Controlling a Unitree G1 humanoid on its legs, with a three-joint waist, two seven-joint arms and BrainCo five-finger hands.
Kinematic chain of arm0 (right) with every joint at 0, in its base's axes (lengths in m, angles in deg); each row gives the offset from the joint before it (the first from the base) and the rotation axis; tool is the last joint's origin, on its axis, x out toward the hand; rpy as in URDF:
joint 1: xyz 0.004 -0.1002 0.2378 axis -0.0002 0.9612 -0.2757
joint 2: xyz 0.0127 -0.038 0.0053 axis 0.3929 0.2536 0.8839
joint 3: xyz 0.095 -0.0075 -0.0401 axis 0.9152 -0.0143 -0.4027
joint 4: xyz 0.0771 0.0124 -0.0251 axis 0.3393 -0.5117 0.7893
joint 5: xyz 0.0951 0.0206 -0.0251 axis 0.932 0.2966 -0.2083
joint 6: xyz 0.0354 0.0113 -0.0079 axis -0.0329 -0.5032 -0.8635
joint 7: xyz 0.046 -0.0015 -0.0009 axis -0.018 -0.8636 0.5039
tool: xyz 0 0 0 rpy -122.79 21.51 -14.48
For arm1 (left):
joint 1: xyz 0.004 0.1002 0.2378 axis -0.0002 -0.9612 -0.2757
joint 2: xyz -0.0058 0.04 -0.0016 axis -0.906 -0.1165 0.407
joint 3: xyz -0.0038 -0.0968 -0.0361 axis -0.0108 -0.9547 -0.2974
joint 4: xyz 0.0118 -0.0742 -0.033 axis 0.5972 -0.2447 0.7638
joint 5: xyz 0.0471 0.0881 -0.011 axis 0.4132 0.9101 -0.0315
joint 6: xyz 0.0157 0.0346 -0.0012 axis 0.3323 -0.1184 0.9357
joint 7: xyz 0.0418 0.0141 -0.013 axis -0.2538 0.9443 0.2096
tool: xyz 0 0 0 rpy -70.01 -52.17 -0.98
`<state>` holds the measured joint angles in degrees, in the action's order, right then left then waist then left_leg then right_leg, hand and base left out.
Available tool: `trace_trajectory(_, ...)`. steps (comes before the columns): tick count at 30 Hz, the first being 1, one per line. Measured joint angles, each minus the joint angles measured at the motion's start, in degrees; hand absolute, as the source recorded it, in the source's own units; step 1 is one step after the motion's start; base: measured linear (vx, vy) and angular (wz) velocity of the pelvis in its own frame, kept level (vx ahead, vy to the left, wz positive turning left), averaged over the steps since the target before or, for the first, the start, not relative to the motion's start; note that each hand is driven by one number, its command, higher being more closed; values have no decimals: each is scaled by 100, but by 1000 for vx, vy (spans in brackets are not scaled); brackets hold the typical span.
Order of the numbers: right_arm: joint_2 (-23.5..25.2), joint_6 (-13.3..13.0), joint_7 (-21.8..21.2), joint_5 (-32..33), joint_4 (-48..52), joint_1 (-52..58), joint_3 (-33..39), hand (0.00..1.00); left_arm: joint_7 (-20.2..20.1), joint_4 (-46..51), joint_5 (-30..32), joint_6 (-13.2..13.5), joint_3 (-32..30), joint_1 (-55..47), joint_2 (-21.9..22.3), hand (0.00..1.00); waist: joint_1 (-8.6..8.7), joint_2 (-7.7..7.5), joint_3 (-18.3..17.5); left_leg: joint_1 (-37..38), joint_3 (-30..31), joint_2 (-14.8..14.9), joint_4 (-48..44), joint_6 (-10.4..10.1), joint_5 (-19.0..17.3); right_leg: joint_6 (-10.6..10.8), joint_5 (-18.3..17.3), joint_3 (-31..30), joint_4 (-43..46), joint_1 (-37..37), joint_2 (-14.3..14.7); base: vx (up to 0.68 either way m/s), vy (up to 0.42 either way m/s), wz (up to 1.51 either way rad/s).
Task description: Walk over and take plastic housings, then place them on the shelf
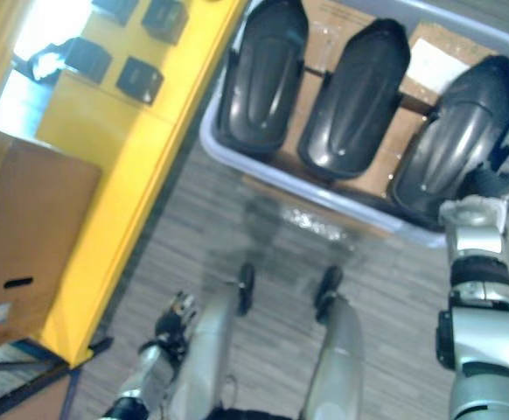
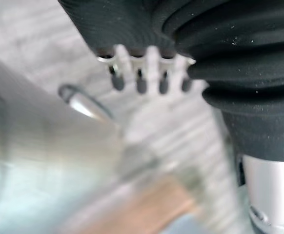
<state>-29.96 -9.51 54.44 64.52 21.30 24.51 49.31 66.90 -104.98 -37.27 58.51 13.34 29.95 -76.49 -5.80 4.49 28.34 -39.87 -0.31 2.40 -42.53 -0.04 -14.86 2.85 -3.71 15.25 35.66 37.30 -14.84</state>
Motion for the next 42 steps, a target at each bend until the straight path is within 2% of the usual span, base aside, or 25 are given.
trace_trajectory(3,0,-137,244,-175,343,237,92,100,58,364,-495,137,-207,-42,64,0,23,-3,-1,73,-33,97,-1,1,0,-24,-51,112,1,-147,-9,-24,-44,19)
trace_trajectory(7,31,-231,633,-268,1276,667,173,100,591,1294,-607,622,-808,-56,90,0,17,-65,-26,428,-29,167,72,-44,19,9,-128,221,-76,-552,6,-11,-59,9)
trace_trajectory(9,153,-334,802,-361,1748,927,325,100,931,1843,-465,821,-1036,-93,77,0,18,-156,-50,709,-60,183,242,-57,28,18,-127,236,-229,-811,35,17,-50,-1)
trace_trajectory(11,409,-404,977,-542,2376,1329,538,100,1480,2687,129,1005,-1248,-254,-20,0,25,-371,-163,1104,-218,279,569,-131,64,36,-114,238,-542,-1159,108,72,-55,-7)
trace_trajectory(12,499,-413,1058,-668,2660,1571,674,100,1779,3076,511,1016,-1333,-285,-55,0,31,-467,-214,1322,-238,284,755,-167,91,60,-94,257,-727,-1375,146,101,-38,-4)
trace_trajectory(13,544,-418,1080,-736,2790,1686,752,100,1897,3261,678,1010,-1374,-296,-65,0,32,-510,-231,1450,-245,283,855,-172,109,69,-73,265,-826,-1502,169,128,-21,-1)
trace_trajectory(14,611,-418,1083,-880,2962,1831,861,100,2041,3543,1009,974,-1465,-327,-71,0,39,-569,-257,1668,-266,283,1013,-194,168,72,-10,286,-1001,-1721,197,152,-8,-7)
trace_trajectory(15,683,-431,1085,-1105,3143,2012,958,100,2183,3971,1557,826,-1539,-393,-166,0,55,-678,-395,1990,-326,267,1317,-211,237,102,99,320,-1300,-2010,228,169,-4,-6)
trace_trajectory(16,702,-455,1084,-1210,3164,2053,979,100,2190,4080,1767,731,-1531,-433,-245,0,64,-702,-490,2080,-332,258,1433,-213,256,118,136,336,-1445,-2112,252,203,1,-5)
trace_trajectory(17,714,-524,1086,-1415,3178,2110,988,100,2177,4236,2174,474,-1512,-468,-395,0,110,-738,-695,2253,-348,250,1667,-214,304,138,245,353,-1726,-2320,312,186,2,-2)
trace_trajectory(18,726,-547,1084,-1527,3198,2112,981,100,2163,4291,2367,336,-1496,-469,-478,0,119,-751,-780,2356,-359,249,1773,-216,327,151,301,354,-1876,-2428,343,224,-7,-7)
trace_trajectory(20,785,-621,1073,-1848,3416,2117,954,100,2056,4447,2809,-40,-1325,-398,-690,0,134,-751,-982,2732,-467,246,2034,-232,350,181,450,347,-2311,-2817,407,208,27,-16)
trace_trajectory(21,789,-736,1070,-2065,3565,2118,841,100,1850,4519,2942,-286,-1166,-293,-791,0,138,-740,-1128,2948,-515,228,2172,-232,352,228,496,338,-2519,-3033,418,200,64,-15)
trace_trajectory(24,834,-947,1005,-2349,3796,2115,557,100,1575,4588,3284,-546,-816,-32,-985,0,175,-738,-1336,3276,-588,187,2422,-232,352,259,574,331,-2826,-3348,461,153,37,-11)
trace_trajectory(25,907,-1071,917,-2415,3846,2079,417,100,1490,4599,3418,-570,-643,151,-1080,0,171,-738,-1464,3405,-646,188,2540,-232,352,253,651,321,-2991,-3453,493,130,32,-18)
trace_trajectory(28,1032,-1340,774,-2436,3852,1957,161,100,1328,4609,3665,-572,-320,688,-1244,0,190,-731,-1553,3688,-683,149,2716,-232,352,270,699,307,-3205,-3723,502,91,37,-10)
trace_trajectory(32,1284,-1655,686,-2590,3851,1779,-279,100,1096,4610,3651,-568,204,1181,-1298,0,200,-670,-1732,3938,-814,93,2919,-207,380,296,807,187,-3429,-3902,492,53,38,-14)
trace_trajectory(37,1595,-1901,675,-2590,3851,1675,-649,100,736,4611,3409,-773,671,1381,-1096,0,243,-653,-1836,4109,-825,38,3061,-157,421,276,858,184,-3492,-4019,467,2,6,-3)
trace_trajectory(42,1855,-2066,675,-2589,3851,1578,-1034,100,719,4580,3302,-943,1048,1380,-1062,0,281,-653,-1861,4168,-828,-12,3087,-147,427,281,867,171,-3582,-4102,435,-34,5,-1)
